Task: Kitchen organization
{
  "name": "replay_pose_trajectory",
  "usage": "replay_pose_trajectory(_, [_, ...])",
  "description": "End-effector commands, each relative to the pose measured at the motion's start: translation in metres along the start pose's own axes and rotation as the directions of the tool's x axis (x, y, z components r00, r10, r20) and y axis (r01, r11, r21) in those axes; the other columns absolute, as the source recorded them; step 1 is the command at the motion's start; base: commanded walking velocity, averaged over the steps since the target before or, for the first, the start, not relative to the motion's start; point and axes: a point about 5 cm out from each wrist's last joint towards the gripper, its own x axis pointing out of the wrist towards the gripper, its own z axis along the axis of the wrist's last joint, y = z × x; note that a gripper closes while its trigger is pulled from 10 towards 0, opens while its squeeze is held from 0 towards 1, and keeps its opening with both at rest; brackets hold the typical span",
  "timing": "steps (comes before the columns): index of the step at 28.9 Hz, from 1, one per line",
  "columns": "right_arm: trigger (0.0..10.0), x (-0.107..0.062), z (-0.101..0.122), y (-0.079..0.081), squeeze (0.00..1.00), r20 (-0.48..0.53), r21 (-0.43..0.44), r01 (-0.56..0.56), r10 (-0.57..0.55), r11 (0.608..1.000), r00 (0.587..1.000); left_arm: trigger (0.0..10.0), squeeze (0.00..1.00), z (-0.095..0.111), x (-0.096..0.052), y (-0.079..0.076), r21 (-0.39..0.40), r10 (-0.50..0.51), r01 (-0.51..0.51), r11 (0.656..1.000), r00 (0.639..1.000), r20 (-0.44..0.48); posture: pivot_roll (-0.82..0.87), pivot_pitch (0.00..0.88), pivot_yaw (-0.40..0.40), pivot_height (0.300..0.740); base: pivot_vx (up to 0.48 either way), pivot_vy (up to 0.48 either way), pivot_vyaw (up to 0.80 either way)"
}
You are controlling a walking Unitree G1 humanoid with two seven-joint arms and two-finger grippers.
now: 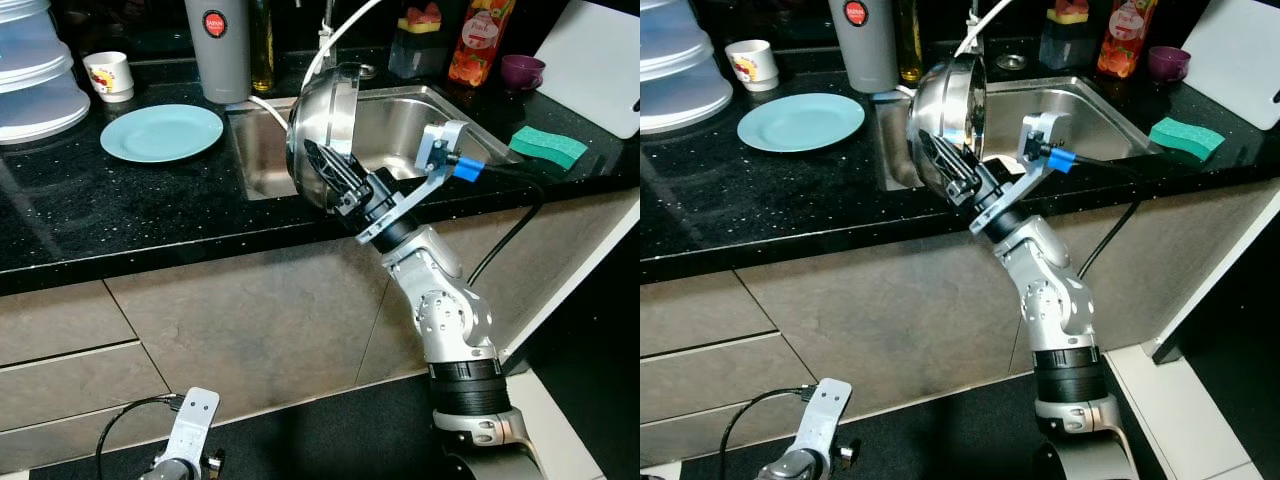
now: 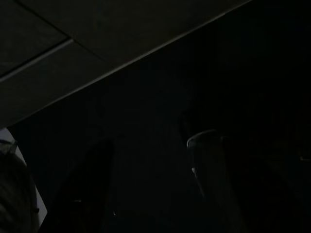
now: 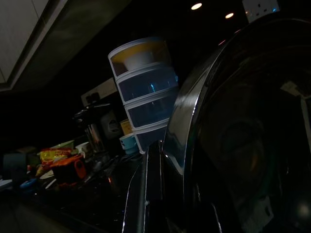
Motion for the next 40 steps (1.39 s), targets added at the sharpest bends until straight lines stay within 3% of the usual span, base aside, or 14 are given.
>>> replay_pose_trajectory(1, [10.0,-0.002,0.005,0.005,0.0,0.029,0.021,-0.021,0.021,1.0,0.999,10.0,0.0,-0.009,-0.001,0.002,-0.003,0.003,-0.003,1.0,0.999,-0.034,0.06,0.0,0.012,0.74,0.0,0.0,0.0])
replay_pose_trajectory(18, [10.0,-0.002,0.009,0.027,0.0,0.058,0.101,-0.166,0.161,0.981,0.985,10.0,0.0,-0.009,-0.002,0.003,0.006,-0.027,0.027,1.0,0.998,-0.055,0.05,0.0,0.028,0.74,0.0,-0.065,0.0])
replay_pose_trajectory(24, [10.0,-0.003,0.007,0.031,0.0,0.054,0.11,-0.174,0.169,0.979,0.984,10.0,0.0,-0.01,-0.002,0.004,0.009,-0.028,0.029,1.0,0.998,-0.054,0.04,0.0,0.031,0.74,0.0,-0.476,0.0])
replay_pose_trajectory(40, [10.0,-0.004,-0.006,0.039,0.0,-0.028,0.094,-0.193,0.197,0.977,0.98,10.0,0.0,-0.011,-0.002,0.002,0.009,-0.023,0.023,1.0,0.998,-0.053,0.04,0.0,0.022,0.74,0.0,0.0,0.0])
